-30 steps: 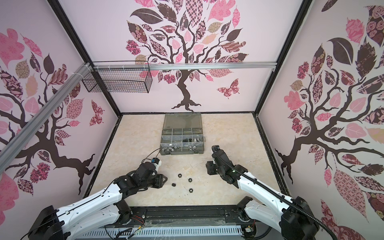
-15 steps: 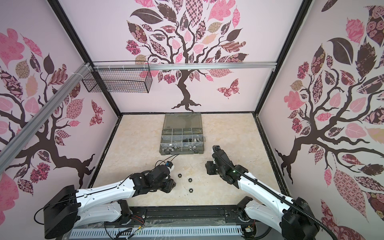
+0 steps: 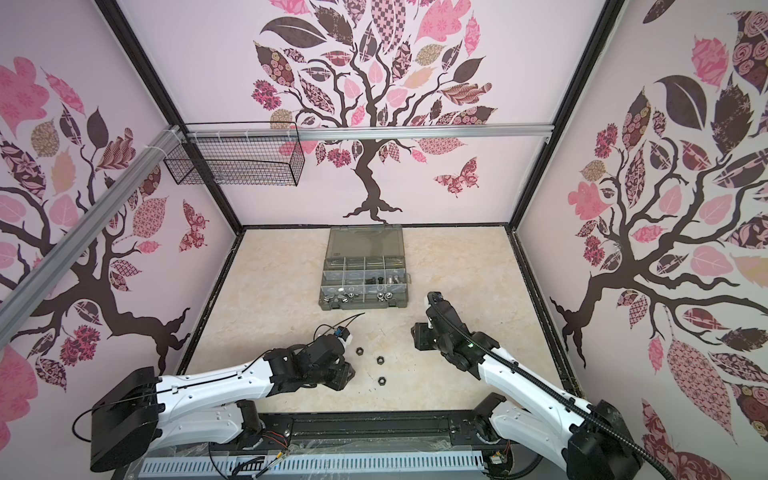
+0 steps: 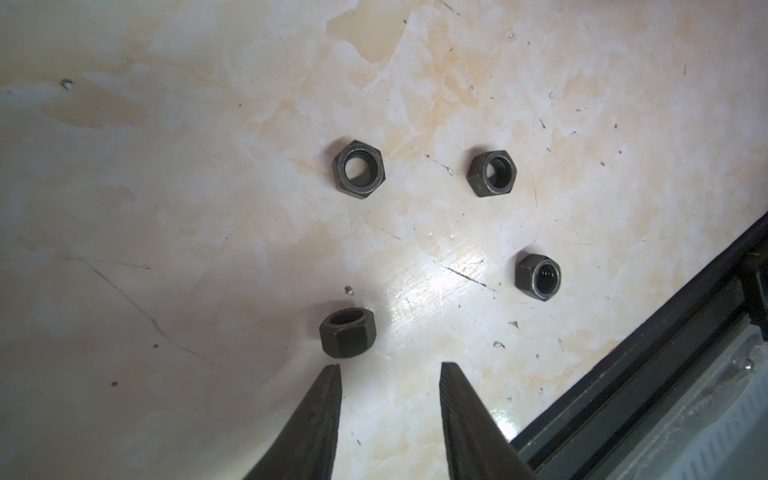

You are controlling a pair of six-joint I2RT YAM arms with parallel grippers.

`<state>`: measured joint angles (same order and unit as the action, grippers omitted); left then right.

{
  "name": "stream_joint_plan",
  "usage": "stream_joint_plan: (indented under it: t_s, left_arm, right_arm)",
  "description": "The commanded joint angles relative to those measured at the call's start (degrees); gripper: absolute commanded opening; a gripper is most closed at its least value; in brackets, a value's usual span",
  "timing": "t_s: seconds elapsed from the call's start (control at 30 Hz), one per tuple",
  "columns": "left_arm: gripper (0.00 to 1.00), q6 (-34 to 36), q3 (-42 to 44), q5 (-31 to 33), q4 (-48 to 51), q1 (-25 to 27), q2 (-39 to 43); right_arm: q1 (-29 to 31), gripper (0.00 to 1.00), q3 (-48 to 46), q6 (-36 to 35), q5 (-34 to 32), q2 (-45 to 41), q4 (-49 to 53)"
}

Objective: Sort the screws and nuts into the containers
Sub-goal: 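Lower the left gripper and close it on the nearest dark hex nut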

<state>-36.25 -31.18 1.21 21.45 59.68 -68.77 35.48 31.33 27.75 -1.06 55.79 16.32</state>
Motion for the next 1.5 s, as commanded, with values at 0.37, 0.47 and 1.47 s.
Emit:
stream_joint_plan:
  t_s: [0.37, 0.47, 1.47]
  left_arm:
    - [0.43, -0.07, -2.41, 0.04, -3.78, 0.17, -6.66]
    - [0.43, 0.93, -3.55, 0.83, -3.84, 0.16, -7.91]
    - [0.42, 4.91, -8.92, 4.58, -1.08, 0.17, -14.31]
  right_arm:
    - [-0.24, 0.52, -0.69, 1.06, -0.08, -1.47, 1.91]
    - [-0.24, 0.52, -0.76, 1.17, -0.06, -1.46, 1.99]
    - [-0.24, 0.52, -1.72, 1.5, 0.18, -2.26, 2.4]
